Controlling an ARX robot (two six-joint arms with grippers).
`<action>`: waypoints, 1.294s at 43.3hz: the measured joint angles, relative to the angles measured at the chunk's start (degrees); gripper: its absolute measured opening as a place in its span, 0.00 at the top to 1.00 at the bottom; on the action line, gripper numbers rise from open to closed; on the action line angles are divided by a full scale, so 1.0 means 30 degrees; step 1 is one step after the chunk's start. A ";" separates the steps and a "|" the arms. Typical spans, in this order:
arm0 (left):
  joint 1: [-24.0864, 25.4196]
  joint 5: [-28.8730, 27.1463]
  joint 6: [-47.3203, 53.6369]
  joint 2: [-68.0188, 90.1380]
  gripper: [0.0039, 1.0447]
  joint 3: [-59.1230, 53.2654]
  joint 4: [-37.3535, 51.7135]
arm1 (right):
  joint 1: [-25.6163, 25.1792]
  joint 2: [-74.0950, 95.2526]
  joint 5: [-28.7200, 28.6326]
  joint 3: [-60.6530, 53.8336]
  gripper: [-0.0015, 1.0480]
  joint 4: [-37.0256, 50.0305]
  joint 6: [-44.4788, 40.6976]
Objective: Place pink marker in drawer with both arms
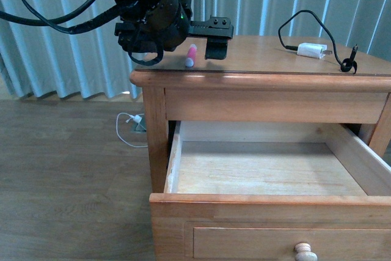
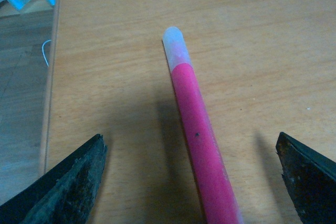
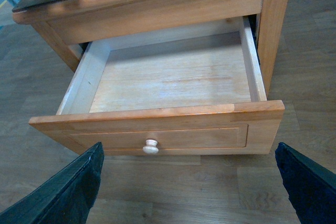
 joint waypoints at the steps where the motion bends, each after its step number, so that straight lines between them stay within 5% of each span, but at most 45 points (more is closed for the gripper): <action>1: -0.0044 0.0073 0.0029 0.0197 0.05 0.0270 -0.0291 | 0.0000 0.0000 0.0000 0.0000 0.08 0.0000 0.0000; 24: -0.0219 0.0321 0.0299 0.1239 0.05 0.2222 -0.2310 | 0.0000 0.0000 0.0000 0.0000 0.08 0.0000 0.0000; 32: -0.0226 0.0335 0.0590 0.1239 0.27 0.2273 -0.2448 | 0.0000 0.0000 0.0000 0.0000 0.08 0.0000 0.0000; 45: 0.0117 0.0597 0.0663 0.1224 0.81 0.1894 -0.1960 | 0.0000 0.0000 0.0000 0.0000 0.08 0.0000 0.0000; 56: 0.0532 0.2637 0.0889 0.0240 0.86 -0.0058 -0.0007 | 0.0000 0.0000 0.0000 0.0000 0.08 0.0000 0.0000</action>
